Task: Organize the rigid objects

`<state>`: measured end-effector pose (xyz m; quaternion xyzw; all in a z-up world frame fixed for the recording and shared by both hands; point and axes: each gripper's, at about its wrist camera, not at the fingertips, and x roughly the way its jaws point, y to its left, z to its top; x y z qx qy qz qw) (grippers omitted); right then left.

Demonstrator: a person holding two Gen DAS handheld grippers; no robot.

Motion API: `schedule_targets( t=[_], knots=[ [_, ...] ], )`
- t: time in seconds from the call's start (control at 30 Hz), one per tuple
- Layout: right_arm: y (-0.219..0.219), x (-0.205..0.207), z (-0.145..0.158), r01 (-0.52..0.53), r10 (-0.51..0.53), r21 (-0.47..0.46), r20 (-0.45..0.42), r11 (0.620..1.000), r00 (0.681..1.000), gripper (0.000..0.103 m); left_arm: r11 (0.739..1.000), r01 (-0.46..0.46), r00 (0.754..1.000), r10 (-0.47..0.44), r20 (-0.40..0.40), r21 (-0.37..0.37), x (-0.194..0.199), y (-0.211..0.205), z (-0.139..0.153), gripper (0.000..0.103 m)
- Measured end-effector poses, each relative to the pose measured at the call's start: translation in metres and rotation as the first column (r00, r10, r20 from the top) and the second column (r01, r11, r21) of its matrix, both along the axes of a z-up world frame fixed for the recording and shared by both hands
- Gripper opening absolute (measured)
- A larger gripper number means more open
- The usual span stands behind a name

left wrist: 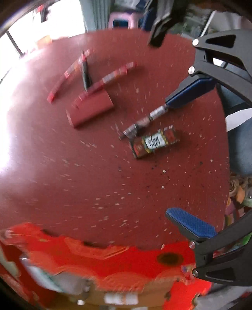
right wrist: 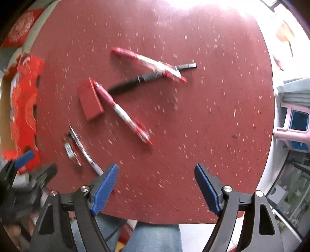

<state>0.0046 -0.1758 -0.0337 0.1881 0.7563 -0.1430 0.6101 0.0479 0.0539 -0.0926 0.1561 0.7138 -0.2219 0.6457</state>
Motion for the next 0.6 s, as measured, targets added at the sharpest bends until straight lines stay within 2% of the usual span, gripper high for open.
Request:
schedule_targets(
  t=[0.13,0.37,0.47,0.6],
  knots=[
    [0.003,-0.016,-0.009,-0.054,0.054,0.022,-0.011,0.998,0.998,0.082,0.996,-0.046,0.999,0.044,0.029,0.072,-0.003,-0.003,-0.022,0.103],
    [0.023,-0.02,-0.021,-0.18,0.179,0.044,0.012,0.983,0.984,0.082,0.983,-0.148,0.986,0.138,0.096,0.109,0.003,-0.001,-0.037,0.103],
    [0.047,-0.01,-0.028,-0.27,0.269,0.042,0.036,0.962,0.963,0.082,0.972,-0.204,0.974,0.19,0.124,0.114,0.009,0.012,-0.034,0.103],
    [0.084,0.001,-0.038,-0.403,0.399,0.031,0.088,0.915,0.913,0.082,0.972,-0.222,0.972,0.214,0.095,0.082,0.016,0.026,-0.037,0.103]
  ],
)
